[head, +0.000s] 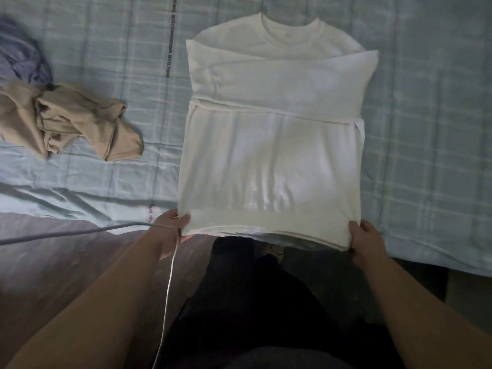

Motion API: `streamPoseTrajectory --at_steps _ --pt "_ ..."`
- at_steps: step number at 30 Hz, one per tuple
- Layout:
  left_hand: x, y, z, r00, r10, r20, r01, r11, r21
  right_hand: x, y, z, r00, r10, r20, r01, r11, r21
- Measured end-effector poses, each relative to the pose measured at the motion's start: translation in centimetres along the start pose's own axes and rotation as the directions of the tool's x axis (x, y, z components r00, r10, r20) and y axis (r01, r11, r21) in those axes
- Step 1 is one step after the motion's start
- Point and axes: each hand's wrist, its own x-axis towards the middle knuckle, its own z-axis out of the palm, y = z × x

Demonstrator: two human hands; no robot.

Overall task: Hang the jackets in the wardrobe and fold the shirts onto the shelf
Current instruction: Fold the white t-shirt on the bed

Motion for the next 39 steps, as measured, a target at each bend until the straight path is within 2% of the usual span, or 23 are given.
streamPoseTrajectory --at_steps 3,6,9,11,13,15,17,21,23,25,29,30,31,36,39 --pt "-0.5 2.8 0.9 0.999 0.010 0.032 -0.008 0.999 -0.051 -4.6 -5.1 0.7 1.000 -0.023 -0.002 0.022 0.999 -0.040" --pt "-1.5 6.1 1.2 0.997 0.003 0.079 0.003 0.997 -0.074 -4.7 -7.4 0.6 0.994 -0.103 -0.046 0.092 0.976 -0.195" --pt "-1.4 10.1 0.8 0.991 0.032 0.130 -0.020 0.996 -0.091 -4.9 -10.8 0.7 0.997 -0.038 -0.064 0.022 0.971 -0.236" --pt "-0.8 12.8 0.5 0.983 0.069 0.168 -0.062 0.997 -0.046 -5.3 -14.0 0.8 0.998 0.017 -0.063 -0.025 0.991 -0.131" --pt "-0.4 15.9 1.0 0.985 0.102 0.142 -0.099 0.995 -0.030 -5.3 -17.4 0.9 0.998 0.062 -0.014 -0.061 0.997 0.048" --pt "-0.2 19.1 2.2 0.989 0.125 0.080 -0.115 0.987 -0.114 -4.7 -20.6 0.9 0.994 0.085 0.067 -0.099 0.965 0.242" --pt "0.1 22.5 4.1 0.987 0.155 0.043 -0.143 0.968 -0.208 -3.8 -23.6 1.3 0.988 0.055 0.141 -0.101 0.937 0.336" --pt "2.4 28.7 7.7 0.961 0.276 -0.032 -0.271 0.905 -0.327 -1.7 -29.8 3.8 0.989 -0.036 0.141 -0.027 0.906 0.423" --pt "4.5 31.3 9.2 0.948 0.320 0.008 -0.301 0.900 -0.315 0.4 -31.9 5.2 0.996 -0.030 0.085 -0.015 0.874 0.486" --pt "6.5 33.6 10.4 0.947 0.314 0.065 -0.282 0.913 -0.294 2.6 -33.4 6.4 0.996 -0.058 0.071 0.013 0.858 0.513" --pt "10.4 37.5 12.1 0.954 0.290 0.080 -0.260 0.928 -0.266 5.8 -37.6 8.7 0.990 -0.112 0.091 0.038 0.814 0.580" --pt "11.4 38.4 12.4 0.950 0.300 0.089 -0.267 0.924 -0.273 7.0 -38.4 9.2 0.991 -0.126 0.052 0.063 0.763 0.644" --pt "12.4 39.2 12.7 0.944 0.317 0.091 -0.280 0.916 -0.286 8.3 -39.1 9.6 0.996 -0.081 0.048 0.025 0.717 0.696" --pt "16.0 42.3 13.1 0.943 0.331 0.041 -0.299 0.894 -0.333 13.0 -42.3 11.4 0.996 -0.061 0.060 0.001 0.703 0.711" --pt "17.7 43.3 13.9 0.944 0.329 0.032 -0.303 0.899 -0.316 15.2 -43.3 12.1 0.994 -0.098 0.038 0.042 0.702 0.711"
